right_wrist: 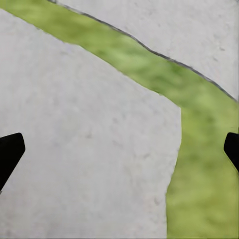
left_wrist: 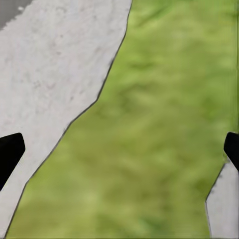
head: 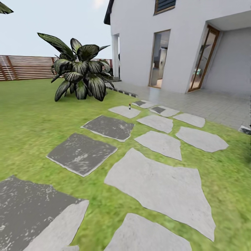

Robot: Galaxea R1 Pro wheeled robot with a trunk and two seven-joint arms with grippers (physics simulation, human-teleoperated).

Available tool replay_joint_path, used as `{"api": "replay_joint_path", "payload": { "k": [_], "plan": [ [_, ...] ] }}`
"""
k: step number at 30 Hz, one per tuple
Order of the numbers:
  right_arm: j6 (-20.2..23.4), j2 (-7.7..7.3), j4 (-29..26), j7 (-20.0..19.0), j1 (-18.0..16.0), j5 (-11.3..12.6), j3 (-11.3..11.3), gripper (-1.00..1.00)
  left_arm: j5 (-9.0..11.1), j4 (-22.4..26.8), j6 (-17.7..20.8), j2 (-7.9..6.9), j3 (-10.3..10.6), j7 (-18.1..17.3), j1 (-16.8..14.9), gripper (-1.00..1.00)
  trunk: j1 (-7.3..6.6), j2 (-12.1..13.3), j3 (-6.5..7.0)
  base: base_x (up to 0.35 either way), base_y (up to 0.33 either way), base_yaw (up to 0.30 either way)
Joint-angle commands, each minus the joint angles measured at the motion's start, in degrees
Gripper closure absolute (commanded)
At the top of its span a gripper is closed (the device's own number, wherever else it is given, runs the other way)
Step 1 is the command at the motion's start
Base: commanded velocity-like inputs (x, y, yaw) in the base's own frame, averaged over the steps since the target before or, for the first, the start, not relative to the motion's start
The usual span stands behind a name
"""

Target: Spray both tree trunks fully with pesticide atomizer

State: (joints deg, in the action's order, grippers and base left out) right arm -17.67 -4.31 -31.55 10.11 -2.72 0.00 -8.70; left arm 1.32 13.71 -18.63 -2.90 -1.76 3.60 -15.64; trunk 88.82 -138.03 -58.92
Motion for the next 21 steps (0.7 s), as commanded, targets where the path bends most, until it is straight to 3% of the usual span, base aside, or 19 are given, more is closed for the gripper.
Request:
{"api": "replay_joint_path", "payload": {
  "k": [1, 9, 21],
  "plan": [
    [0.00, 0.00, 0.00, 0.00, 0.00, 0.00, 0.00, -1.00, 0.00, 0.00, 0.00, 0.00, 0.00, 0.00, 0.00, -1.00, 0.00, 0.00, 0.04, 0.340, 0.000, -0.141],
    [0.00, 0.00, 0.00, 0.00, 0.00, 0.00, 0.00, -1.00, 0.00, 0.00, 0.00, 0.00, 0.00, 0.00, 0.00, -1.00, 0.00, 0.00, 0.41, 0.340, 0.000, -0.158],
    [0.00, 0.00, 0.00, 0.00, 0.00, 0.00, 0.02, -1.00, 0.00, 0.00, 0.00, 0.00, 0.00, 0.00, 0.00, -1.00, 0.00, 0.00, 0.47, 0.340, 0.000, -0.017]
  ]
}}
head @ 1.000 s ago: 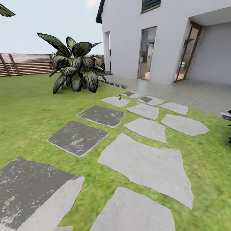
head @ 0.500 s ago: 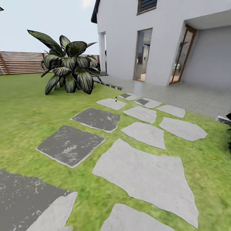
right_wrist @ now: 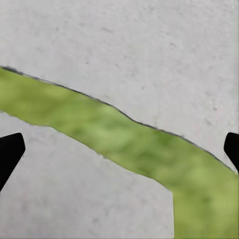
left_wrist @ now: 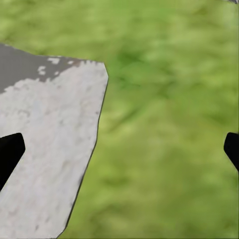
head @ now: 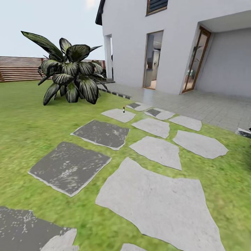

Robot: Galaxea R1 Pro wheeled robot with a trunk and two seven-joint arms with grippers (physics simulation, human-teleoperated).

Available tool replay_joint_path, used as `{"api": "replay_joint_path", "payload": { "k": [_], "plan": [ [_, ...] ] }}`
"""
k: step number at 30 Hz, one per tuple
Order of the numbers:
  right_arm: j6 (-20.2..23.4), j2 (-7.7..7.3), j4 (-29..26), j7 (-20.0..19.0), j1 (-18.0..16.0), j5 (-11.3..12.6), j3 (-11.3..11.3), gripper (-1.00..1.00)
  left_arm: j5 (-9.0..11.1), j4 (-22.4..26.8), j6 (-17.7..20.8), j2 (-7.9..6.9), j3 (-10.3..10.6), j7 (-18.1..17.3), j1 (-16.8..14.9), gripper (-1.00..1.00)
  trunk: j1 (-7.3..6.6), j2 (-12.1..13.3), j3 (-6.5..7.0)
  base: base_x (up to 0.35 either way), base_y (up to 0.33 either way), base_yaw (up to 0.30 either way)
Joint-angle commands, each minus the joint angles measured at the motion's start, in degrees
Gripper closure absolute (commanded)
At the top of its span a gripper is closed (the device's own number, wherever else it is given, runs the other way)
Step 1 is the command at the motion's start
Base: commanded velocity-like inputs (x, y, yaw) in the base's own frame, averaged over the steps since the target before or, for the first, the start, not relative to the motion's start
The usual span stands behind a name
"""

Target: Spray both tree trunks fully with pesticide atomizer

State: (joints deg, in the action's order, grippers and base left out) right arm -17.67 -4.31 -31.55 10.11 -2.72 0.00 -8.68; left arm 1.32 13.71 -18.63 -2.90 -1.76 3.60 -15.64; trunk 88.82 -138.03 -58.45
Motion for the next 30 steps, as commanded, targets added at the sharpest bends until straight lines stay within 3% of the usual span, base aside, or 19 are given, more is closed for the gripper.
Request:
{"api": "replay_joint_path", "payload": {
  "k": [1, 30],
  "plan": [
    [0.00, 0.00, 0.00, 0.00, 0.00, 0.00, 0.01, -1.00, 0.00, 0.00, 0.00, 0.00, 0.00, 0.00, 0.00, -1.00, 0.00, 0.00, 0.00, 0.340, 0.000, 0.000],
    [0.00, 0.00, 0.00, 0.00, 0.00, 0.00, 0.16, -1.00, 0.00, 0.00, 0.00, 0.00, 0.00, 0.00, 0.00, -1.00, 0.00, 0.00, 0.00, 0.340, 0.000, 0.000]
  ]
}}
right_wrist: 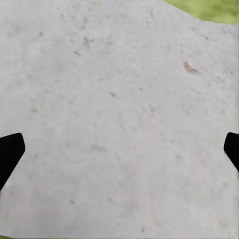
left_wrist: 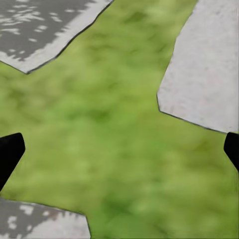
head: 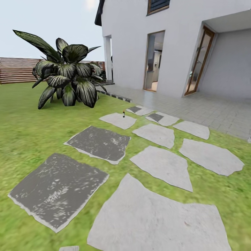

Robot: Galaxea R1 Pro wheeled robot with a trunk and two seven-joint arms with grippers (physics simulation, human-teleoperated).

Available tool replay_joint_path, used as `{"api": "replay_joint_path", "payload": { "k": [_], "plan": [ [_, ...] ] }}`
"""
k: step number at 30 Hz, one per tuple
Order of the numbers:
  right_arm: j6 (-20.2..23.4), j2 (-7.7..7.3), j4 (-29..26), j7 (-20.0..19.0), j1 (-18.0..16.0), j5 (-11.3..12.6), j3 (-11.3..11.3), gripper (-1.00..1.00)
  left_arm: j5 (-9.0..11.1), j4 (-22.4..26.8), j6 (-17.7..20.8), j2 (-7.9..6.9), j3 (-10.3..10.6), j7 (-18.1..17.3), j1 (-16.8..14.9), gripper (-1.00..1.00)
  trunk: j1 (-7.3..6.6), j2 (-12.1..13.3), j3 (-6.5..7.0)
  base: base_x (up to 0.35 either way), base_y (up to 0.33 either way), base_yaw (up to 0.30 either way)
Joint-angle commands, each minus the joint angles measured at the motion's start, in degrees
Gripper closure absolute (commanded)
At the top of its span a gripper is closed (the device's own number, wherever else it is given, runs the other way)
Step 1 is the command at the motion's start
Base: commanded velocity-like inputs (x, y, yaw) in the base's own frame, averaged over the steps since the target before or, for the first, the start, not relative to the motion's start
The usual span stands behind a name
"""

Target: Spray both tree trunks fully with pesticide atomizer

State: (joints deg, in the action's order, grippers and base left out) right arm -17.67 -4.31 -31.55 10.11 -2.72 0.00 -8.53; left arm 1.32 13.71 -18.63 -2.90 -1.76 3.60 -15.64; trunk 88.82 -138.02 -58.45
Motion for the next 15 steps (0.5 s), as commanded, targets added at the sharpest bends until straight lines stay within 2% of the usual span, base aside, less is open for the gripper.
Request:
{"api": "replay_joint_path", "payload": {
  "k": [1, 15],
  "plan": [
    [0.00, 0.00, 0.00, 0.00, 0.00, 0.00, 0.00, -1.00, 0.00, 0.00, 0.00, 0.00, 0.00, 0.00, 0.00, -1.00, 0.00, 0.00, 0.00, 0.340, 0.000, 0.000],
    [0.00, 0.00, 0.00, 0.00, 0.00, 0.00, 0.00, -1.00, 0.00, 0.00, 0.00, 0.00, 0.00, 0.00, 0.00, -1.00, 0.00, 0.00, 0.00, 0.340, 0.000, 0.000]
  ]
}}
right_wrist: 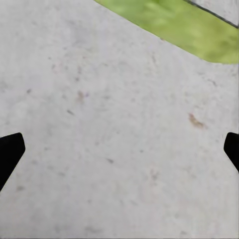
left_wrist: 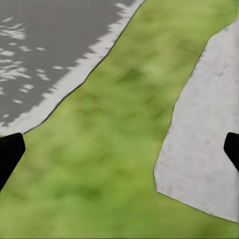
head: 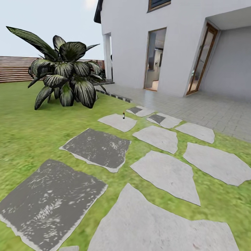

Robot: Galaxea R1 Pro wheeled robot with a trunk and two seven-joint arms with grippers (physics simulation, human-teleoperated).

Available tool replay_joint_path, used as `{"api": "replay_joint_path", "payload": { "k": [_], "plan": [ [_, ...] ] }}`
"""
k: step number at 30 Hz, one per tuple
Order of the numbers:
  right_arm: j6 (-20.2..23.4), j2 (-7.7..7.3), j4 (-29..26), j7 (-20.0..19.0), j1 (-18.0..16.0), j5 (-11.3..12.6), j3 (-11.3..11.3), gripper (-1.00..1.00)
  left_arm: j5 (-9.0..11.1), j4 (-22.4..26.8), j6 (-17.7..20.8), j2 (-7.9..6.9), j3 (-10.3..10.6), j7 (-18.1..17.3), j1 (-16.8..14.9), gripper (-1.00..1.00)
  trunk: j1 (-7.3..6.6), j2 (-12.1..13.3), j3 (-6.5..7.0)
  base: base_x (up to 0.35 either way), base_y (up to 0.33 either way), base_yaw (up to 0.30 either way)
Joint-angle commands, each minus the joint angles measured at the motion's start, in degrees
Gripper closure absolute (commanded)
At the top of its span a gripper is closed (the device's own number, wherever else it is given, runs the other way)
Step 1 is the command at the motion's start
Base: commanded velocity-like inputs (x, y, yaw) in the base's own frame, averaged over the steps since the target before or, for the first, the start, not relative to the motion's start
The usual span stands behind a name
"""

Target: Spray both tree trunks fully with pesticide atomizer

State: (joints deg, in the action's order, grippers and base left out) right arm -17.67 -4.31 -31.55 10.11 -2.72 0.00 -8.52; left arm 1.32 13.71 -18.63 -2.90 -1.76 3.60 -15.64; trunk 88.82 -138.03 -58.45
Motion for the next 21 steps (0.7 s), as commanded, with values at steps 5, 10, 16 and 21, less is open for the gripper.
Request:
{"api": "replay_joint_path", "payload": {
  "k": [5, 10, 16, 21],
  "plan": [
    [0.00, 0.00, 0.00, 0.00, 0.00, 0.00, 0.00, -1.00, 0.00, 0.00, 0.00, 0.00, 0.00, 0.00, 0.00, -1.00, 0.00, 0.00, 0.00, 0.340, 0.000, 0.000],
    [0.00, 0.00, 0.02, 0.00, -0.01, 0.00, 0.00, -1.00, 0.00, 0.00, 0.00, 0.00, 0.00, 0.00, 0.00, -1.00, 0.00, 0.00, 0.00, 0.340, 0.000, 0.000],
    [0.00, 0.00, 0.01, 0.00, 0.00, 0.00, 0.00, -1.00, 0.00, 0.00, 0.00, 0.00, 0.00, 0.00, 0.00, -1.00, 0.00, 0.00, 0.00, 0.340, 0.000, 0.000],
    [0.00, 0.00, 0.00, 0.00, 0.00, 0.00, 0.00, -1.00, 0.00, 0.00, 0.00, 0.00, 0.00, 0.00, 0.00, -1.00, 0.00, 0.00, 0.00, 0.340, 0.000, 0.000]
  ]
}}
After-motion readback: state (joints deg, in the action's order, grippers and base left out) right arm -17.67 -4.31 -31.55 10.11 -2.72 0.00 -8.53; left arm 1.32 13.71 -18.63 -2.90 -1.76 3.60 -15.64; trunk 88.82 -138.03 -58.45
